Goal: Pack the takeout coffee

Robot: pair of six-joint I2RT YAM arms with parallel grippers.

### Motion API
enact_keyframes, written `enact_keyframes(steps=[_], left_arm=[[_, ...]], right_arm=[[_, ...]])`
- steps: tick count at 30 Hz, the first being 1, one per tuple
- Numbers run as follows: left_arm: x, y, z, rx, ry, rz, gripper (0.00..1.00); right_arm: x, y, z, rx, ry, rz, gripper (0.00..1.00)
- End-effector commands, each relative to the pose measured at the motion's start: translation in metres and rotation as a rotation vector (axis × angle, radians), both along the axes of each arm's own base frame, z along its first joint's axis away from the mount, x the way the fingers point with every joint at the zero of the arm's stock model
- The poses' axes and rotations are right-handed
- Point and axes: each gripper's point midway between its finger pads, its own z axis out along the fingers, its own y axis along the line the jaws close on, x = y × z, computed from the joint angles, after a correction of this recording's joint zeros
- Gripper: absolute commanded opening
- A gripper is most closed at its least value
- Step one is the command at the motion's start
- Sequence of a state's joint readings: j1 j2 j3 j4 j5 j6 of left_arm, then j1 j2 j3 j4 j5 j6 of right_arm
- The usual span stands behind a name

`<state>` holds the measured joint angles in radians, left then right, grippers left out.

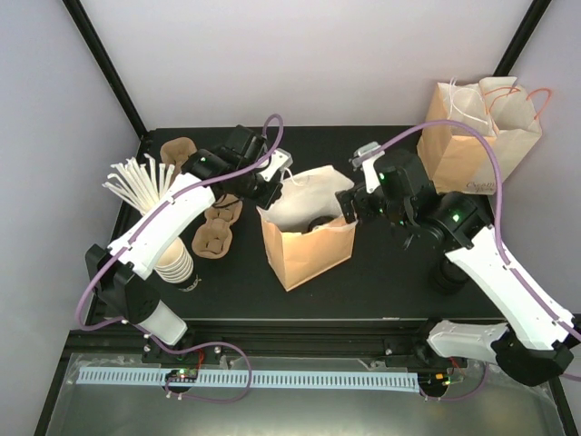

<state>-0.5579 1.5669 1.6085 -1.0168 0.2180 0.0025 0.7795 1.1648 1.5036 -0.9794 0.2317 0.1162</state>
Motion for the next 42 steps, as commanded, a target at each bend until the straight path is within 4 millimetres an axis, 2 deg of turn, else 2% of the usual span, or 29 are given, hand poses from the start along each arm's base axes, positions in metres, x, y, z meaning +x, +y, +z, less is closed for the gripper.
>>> enact_keyframes(steps=[1, 6, 9, 12, 17, 21, 25, 30, 33, 36, 39, 42], left_arm=[[0.011, 0.001, 0.026, -0.019, -0.069, 0.034, 0.02], [0.008, 0.001, 0.039, -0.025, -0.132, 0.008, 0.02], [0.007, 0.003, 0.044, 0.0, -0.194, -0.001, 0.02], [0.007, 0.004, 0.047, 0.043, -0.261, -0.006, 0.02], [0.003, -0.003, 0.049, 0.103, -0.344, -0.038, 0.02], [-0.008, -0.011, 0.049, 0.105, -0.389, -0.084, 0.02], [-0.021, -0.016, 0.04, 0.123, -0.422, -0.131, 0.01], [-0.033, -0.02, 0.027, 0.141, -0.432, -0.163, 0.02], [-0.04, -0.023, 0.03, 0.121, -0.444, -0.171, 0.02], [-0.039, -0.023, 0.037, 0.099, -0.472, -0.144, 0.02], [-0.031, -0.023, 0.045, 0.069, -0.489, -0.083, 0.02], [-0.021, -0.026, 0.049, 0.057, -0.446, -0.039, 0.02]], right_arm=[[0.021, -0.018, 0.008, 0.058, 0.049, -0.134, 1.0], [0.034, -0.034, 0.01, 0.096, 0.138, -0.278, 1.0], [0.037, -0.036, 0.004, 0.125, 0.194, -0.302, 1.0], [0.038, -0.04, -0.01, 0.176, 0.252, -0.324, 1.0], [0.036, -0.047, -0.03, 0.247, 0.308, -0.331, 1.0], [0.033, -0.061, -0.05, 0.248, 0.344, -0.385, 1.0], [0.024, -0.063, -0.069, 0.238, 0.386, -0.388, 1.0], [0.013, -0.057, -0.072, 0.234, 0.396, -0.299, 1.0], [-0.001, -0.043, -0.075, 0.259, 0.429, -0.189, 1.0], [-0.009, -0.038, -0.075, 0.285, 0.427, -0.142, 0.99], [-0.004, -0.043, -0.069, 0.279, 0.39, -0.166, 0.99], [0.008, -0.052, -0.05, 0.275, 0.313, -0.224, 1.0]])
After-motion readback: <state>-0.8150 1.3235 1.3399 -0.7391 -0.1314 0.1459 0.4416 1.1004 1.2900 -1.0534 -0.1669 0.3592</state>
